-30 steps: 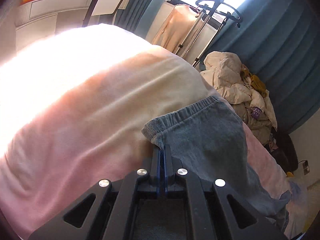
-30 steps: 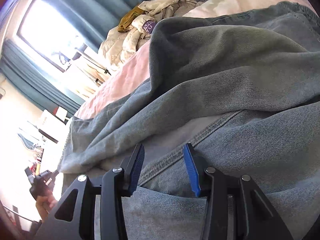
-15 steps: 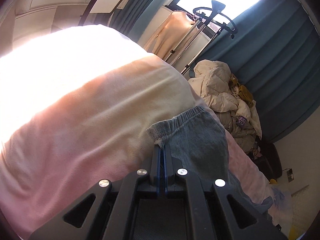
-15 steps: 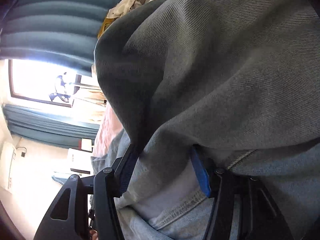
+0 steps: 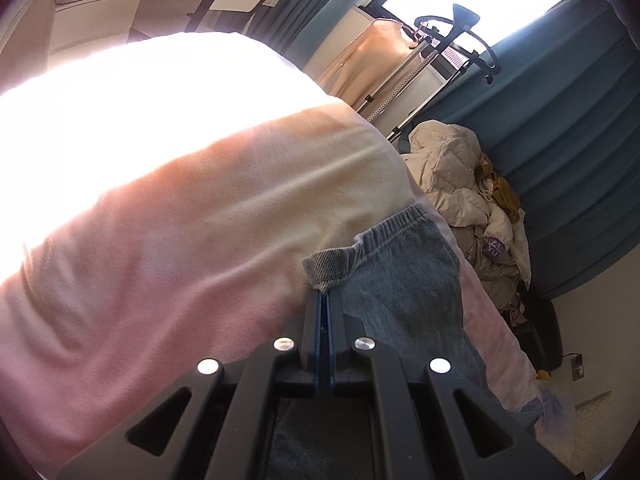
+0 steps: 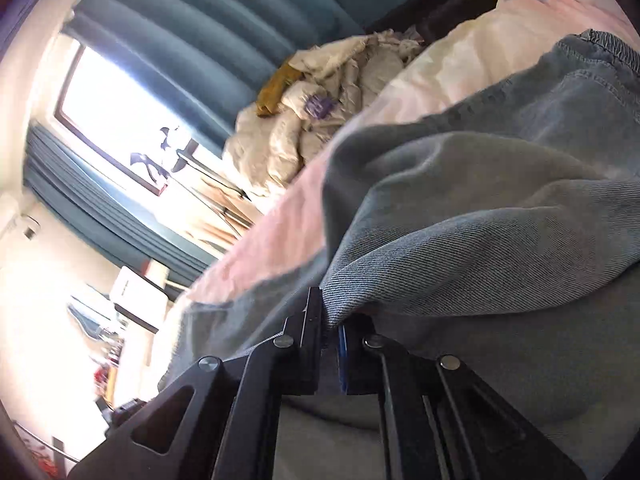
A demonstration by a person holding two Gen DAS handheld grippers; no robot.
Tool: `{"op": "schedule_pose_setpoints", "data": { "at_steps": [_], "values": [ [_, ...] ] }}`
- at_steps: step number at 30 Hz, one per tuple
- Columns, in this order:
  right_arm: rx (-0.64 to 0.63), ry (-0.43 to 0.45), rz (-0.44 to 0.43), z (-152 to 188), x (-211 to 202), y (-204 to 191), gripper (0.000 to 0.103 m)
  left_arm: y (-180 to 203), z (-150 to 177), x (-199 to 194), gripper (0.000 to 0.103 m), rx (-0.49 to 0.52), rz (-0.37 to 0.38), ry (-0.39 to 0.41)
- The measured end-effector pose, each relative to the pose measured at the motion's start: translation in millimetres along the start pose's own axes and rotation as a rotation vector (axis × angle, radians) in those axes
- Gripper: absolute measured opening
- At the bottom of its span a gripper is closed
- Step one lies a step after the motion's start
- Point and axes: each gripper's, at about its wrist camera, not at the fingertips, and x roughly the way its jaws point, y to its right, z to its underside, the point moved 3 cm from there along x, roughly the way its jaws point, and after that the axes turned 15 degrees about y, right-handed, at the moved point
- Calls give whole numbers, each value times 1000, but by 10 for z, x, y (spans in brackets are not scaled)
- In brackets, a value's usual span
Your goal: Fold clothes
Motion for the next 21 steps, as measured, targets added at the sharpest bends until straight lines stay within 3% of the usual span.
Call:
{"op": "schedule_pose_setpoints", "data": {
  "at_steps": [3, 7, 10, 12, 15, 19, 21],
  "values": [
    [136, -163, 118, 421, 269, 350, 5, -80, 129, 42, 3, 48, -38, -21],
    [157, -197, 137, 564, 217, 529, 4, -35, 183, -53, 4, 114, -41, -33],
    [89, -163, 120, 480, 77, 367, 10, -36, 219, -253, 5, 105, -31, -70],
    [70, -132, 94, 435, -77, 277, 16, -60, 261, -408, 15, 90, -25, -94],
    [25, -83, 75, 380, -349, 172, 20, -65, 373, -608, 20, 60, -7, -148],
    [-35, 4, 51, 268, -840, 132, 29, -68, 531, -937, 24, 38, 6, -160],
    [-38, 53, 47, 192, -1117, 202, 34, -123, 594, -1082, 32, -20, 40, -176]
  ]
}}
